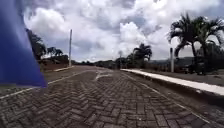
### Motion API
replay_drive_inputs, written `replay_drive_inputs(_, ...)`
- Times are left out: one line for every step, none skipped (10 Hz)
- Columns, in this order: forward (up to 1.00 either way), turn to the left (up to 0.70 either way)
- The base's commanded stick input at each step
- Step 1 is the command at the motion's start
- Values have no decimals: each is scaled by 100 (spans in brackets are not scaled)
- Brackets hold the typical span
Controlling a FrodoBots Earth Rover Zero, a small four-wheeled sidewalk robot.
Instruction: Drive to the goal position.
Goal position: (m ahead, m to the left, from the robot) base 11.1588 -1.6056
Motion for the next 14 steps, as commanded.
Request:
replay_drive_inputs(0,0)
replay_drive_inputs(0,0)
replay_drive_inputs(0,0)
replay_drive_inputs(0,0)
replay_drive_inputs(70,0)
replay_drive_inputs(70,0)
replay_drive_inputs(70,0)
replay_drive_inputs(70,0)
replay_drive_inputs(70,0)
replay_drive_inputs(70,0)
replay_drive_inputs(68,0)
replay_drive_inputs(4,0)
replay_drive_inputs(0,0)
replay_drive_inputs(70,0)
